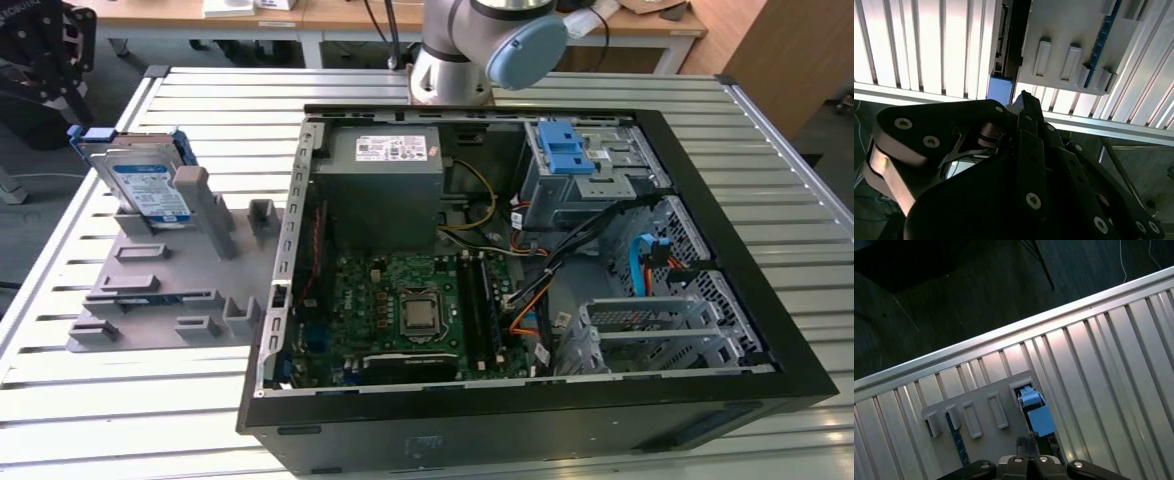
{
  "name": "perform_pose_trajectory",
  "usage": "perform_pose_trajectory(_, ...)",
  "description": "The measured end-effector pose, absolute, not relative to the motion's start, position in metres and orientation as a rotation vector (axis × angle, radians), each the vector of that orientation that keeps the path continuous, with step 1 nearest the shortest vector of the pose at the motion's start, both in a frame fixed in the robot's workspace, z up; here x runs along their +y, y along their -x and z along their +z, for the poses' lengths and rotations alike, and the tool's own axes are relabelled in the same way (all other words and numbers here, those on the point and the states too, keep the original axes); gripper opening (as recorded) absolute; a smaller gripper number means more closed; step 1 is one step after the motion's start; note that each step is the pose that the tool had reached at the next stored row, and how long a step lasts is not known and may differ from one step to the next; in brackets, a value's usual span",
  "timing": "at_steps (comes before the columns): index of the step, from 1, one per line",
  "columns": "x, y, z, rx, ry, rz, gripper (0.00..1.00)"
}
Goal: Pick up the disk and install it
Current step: 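Pick up the disk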
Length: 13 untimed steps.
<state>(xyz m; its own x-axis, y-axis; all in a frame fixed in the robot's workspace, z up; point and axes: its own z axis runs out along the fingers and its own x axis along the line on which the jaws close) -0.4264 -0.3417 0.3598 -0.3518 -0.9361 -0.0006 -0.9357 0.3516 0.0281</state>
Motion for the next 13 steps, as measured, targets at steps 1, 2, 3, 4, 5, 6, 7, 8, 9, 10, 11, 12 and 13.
perform_pose_trajectory(1, -0.3417, 0.4264, 0.3597, -2.560, -1.794, -0.036, 0.11)
perform_pose_trajectory(2, -0.3417, 0.4264, 0.3597, -2.547, -1.812, -0.036, 0.11)
perform_pose_trajectory(3, -0.3417, 0.4265, 0.3596, -2.532, -1.833, -0.036, 0.11)
perform_pose_trajectory(4, -0.3417, 0.4264, 0.3595, -2.515, -1.855, -0.036, 0.11)
perform_pose_trajectory(5, -0.3417, 0.4264, 0.3594, -2.498, -1.878, -0.035, 0.11)
perform_pose_trajectory(6, -0.3417, 0.4264, 0.3593, -2.481, -1.900, -0.035, 0.11)
perform_pose_trajectory(7, -0.3417, 0.4264, 0.3592, -2.464, -1.922, -0.035, 0.11)
perform_pose_trajectory(8, -0.3417, 0.4264, 0.3592, -2.446, -1.944, -0.035, 0.11)
perform_pose_trajectory(9, -0.3417, 0.4264, 0.3591, -2.428, -1.966, -0.035, 0.11)
perform_pose_trajectory(10, -0.3417, 0.4264, 0.3590, -2.409, -1.989, -0.035, 0.11)
perform_pose_trajectory(11, -0.3417, 0.4264, 0.3589, -2.391, -2.010, -0.034, 0.11)
perform_pose_trajectory(12, -0.3417, 0.4264, 0.3588, -2.373, -2.032, -0.034, 0.11)
perform_pose_trajectory(13, -0.3417, 0.4264, 0.3588, -2.355, -2.052, -0.034, 0.11)
